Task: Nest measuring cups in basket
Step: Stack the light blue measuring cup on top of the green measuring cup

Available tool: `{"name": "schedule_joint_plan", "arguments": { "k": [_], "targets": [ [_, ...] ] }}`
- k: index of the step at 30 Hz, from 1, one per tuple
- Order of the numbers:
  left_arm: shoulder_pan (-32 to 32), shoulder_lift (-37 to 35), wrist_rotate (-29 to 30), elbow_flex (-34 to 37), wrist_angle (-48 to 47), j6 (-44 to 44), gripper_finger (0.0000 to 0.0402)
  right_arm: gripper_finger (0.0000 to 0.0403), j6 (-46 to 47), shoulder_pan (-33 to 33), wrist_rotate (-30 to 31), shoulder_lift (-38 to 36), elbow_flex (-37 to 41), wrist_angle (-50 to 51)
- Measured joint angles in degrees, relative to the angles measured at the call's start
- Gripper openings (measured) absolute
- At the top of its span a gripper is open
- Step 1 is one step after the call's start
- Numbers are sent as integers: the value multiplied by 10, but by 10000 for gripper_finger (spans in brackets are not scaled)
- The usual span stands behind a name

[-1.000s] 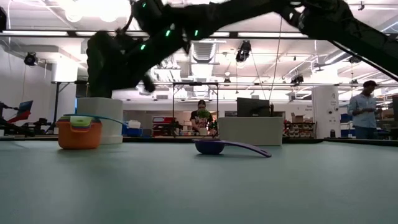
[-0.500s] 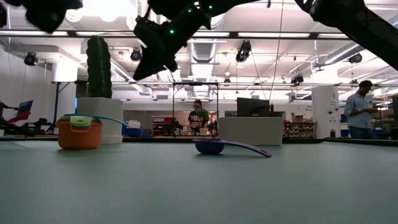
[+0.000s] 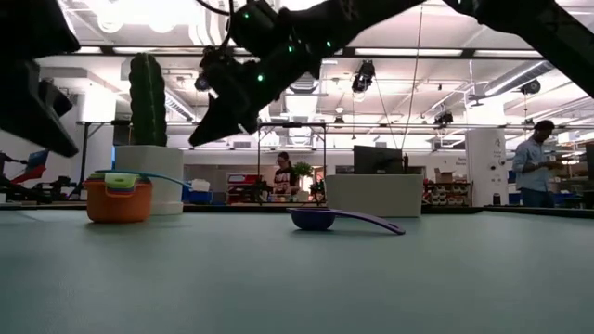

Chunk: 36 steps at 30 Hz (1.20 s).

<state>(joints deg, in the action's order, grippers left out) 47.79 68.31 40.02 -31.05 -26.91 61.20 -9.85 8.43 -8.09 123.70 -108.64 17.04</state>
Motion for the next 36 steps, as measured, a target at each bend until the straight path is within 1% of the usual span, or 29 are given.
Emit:
{"name": "schedule_joint_plan", "arguments": {
  "k": [5,7,9,13,18,26,31,36],
  "targets": [
    [0,16,-11,0,-28,9,0,9,2,6,1,0,90,-173],
    [0,16,-24,0,-39,16,0,9,-1,10,1,0,114,-229],
    [0,14,-24,0,-69,34,0,9,-2,15,1,0,133,-284],
    [-1,15,12,0,-114,67,0,9,3,27,1,1,173,-369],
    [-4,28,30,0,-119,84,0,8,10,36,2,2,202,-417],
    [-4,83,26,0,-120,116,0,8,18,37,1,2,230,-459],
    [-6,109,29,0,-121,119,0,9,28,36,2,25,237,-517],
    [-11,128,30,0,-131,135,0,9,29,36,6,46,234,-529]
  ]
}}
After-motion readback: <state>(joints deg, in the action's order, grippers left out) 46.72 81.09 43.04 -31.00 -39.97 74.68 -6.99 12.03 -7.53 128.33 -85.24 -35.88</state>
